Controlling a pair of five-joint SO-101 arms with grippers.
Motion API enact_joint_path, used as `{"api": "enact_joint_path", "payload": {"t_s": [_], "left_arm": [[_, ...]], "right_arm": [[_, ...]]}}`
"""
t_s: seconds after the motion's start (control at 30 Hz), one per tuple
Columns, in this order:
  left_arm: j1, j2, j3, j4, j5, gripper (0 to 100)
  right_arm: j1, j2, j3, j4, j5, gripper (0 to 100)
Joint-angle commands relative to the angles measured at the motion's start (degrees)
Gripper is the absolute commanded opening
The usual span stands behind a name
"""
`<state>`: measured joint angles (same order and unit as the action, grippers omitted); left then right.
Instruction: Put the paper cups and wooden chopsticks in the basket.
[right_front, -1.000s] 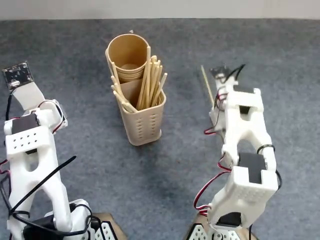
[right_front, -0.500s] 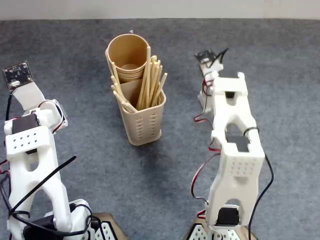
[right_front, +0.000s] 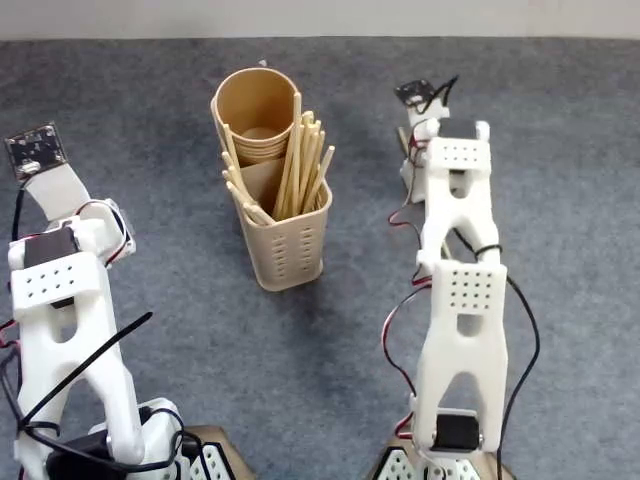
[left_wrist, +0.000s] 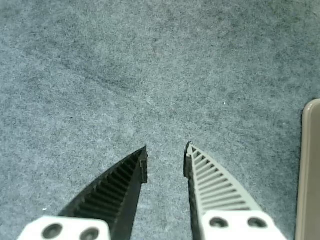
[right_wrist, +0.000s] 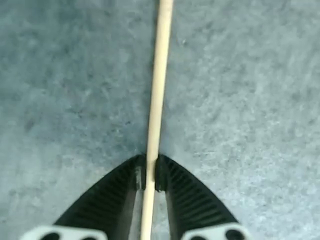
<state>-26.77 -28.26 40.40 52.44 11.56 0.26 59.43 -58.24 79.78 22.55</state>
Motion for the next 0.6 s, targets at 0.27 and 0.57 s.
{"api": "enact_joint_path", "payload": {"t_s": [0.27,0.57], "left_arm": [[0.9,-1.8,-0.2,-1.0,0.6,15],[0.9,-1.8,-0.2,-1.0,0.6,15]], "right_arm": [[3.7,-13.8,-39.3,20.6,-19.0,0.5],[-15.3,-38.9,-44.5,20.3,-22.2,0.5]]}}
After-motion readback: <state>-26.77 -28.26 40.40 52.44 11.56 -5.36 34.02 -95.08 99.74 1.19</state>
